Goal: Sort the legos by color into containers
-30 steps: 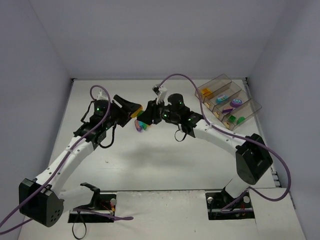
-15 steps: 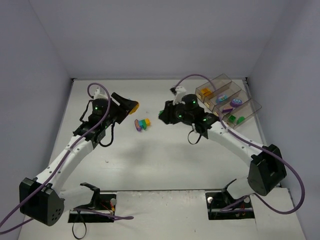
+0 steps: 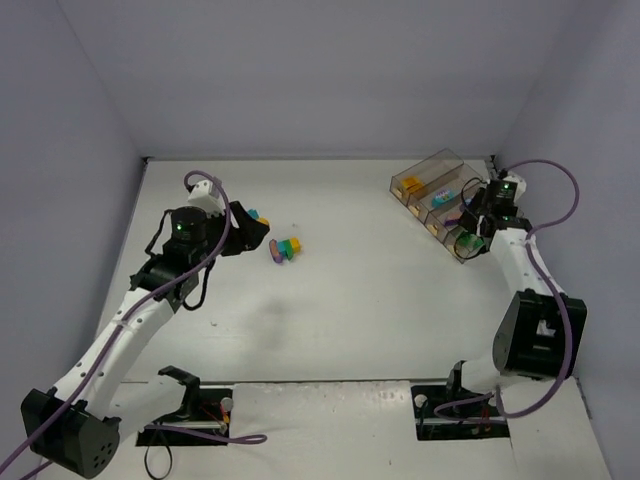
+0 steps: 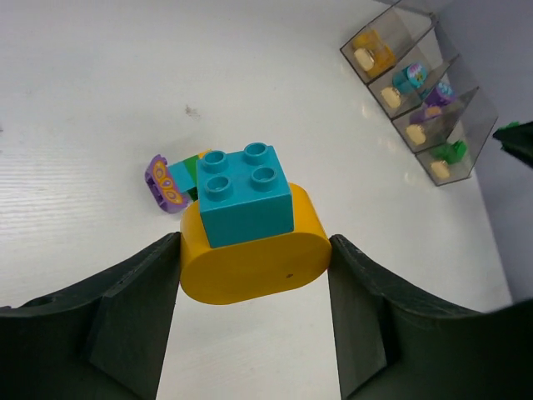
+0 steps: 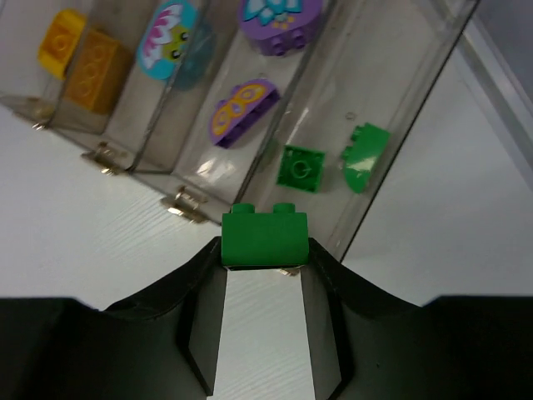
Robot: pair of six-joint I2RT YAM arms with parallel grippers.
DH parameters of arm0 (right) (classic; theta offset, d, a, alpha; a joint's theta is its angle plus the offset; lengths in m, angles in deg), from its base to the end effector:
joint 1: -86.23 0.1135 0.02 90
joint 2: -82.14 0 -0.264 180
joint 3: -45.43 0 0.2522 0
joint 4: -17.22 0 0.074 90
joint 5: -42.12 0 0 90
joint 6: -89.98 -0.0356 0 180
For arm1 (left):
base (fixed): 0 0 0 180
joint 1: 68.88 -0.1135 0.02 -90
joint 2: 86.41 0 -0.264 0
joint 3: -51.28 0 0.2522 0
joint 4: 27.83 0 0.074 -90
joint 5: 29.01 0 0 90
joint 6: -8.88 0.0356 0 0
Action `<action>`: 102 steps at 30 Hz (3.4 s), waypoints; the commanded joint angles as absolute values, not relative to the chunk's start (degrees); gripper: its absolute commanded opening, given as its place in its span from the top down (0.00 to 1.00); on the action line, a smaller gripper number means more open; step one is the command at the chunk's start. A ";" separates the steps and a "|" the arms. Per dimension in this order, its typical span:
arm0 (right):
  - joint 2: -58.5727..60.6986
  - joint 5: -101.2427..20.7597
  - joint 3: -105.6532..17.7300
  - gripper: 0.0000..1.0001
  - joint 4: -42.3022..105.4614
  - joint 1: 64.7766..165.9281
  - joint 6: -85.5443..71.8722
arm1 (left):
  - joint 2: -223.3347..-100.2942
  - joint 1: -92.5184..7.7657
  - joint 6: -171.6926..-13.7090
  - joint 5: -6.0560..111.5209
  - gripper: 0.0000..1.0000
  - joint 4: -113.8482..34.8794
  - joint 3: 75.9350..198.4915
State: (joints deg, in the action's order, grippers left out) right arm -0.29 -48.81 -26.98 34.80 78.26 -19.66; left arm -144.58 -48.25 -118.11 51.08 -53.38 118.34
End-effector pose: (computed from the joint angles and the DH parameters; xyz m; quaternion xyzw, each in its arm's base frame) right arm 0.3274 -0.0464 0.2805 0.2082 0.8296 0.0458 0.5160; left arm 0.2172 -0.0883 0.3455 -0.0626 0.7983 -0.3474 0.4879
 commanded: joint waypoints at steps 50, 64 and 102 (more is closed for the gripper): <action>0.67 -14.92 -42.15 0.37 24.83 124.19 -29.91 | -141.16 -39.78 -59.77 30.93 1.00 -50.20 116.37; -3.37 -18.53 -42.33 0.37 24.92 128.94 -28.59 | -141.34 -39.61 -59.94 29.35 1.00 -51.61 117.87; 2.25 -23.87 -40.57 1.00 28.34 107.24 -23.32 | -142.57 -39.08 -65.21 29.00 1.00 -48.62 111.63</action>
